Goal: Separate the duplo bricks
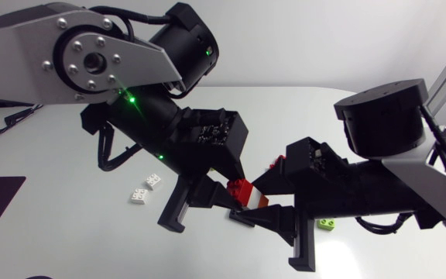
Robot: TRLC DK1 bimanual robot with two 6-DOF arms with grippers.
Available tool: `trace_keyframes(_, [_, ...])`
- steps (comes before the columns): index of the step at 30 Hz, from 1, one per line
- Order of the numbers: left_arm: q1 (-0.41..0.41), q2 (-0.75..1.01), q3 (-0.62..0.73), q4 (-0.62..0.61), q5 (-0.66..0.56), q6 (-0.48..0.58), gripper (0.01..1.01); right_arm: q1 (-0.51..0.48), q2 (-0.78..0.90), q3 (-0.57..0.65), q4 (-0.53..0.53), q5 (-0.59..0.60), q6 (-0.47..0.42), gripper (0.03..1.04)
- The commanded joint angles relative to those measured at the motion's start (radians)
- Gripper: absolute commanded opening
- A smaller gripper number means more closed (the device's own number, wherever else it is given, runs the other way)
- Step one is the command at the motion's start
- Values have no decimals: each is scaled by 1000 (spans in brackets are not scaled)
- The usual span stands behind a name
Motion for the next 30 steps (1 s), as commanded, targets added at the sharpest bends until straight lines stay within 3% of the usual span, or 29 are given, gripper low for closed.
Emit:
trace_keyframes(1, [-8,-2,7,-7,2,16,310,2,-4,-29,5,7,16,310])
trace_keyframes(2, [-8,-4,7,-7,-1,16,392,2,-7,-29,3,7,16,308])
trace_keyframes(5, [-8,-19,0,-9,-21,19,762,2,-15,-31,1,7,17,300])
trace_keyframes(8, [-7,-30,-3,-20,-21,20,905,2,-23,-37,0,9,16,297])
trace_keyframes(15, [3,-34,7,-21,-21,19,905,2,-32,-43,-5,9,14,297])
trace_keyframes(24, [19,-25,24,-20,-18,8,672,8,-58,-63,5,41,14,297])
trace_keyframes(30, [26,-22,33,-17,-12,-9,644,24,-66,-75,18,73,16,297])
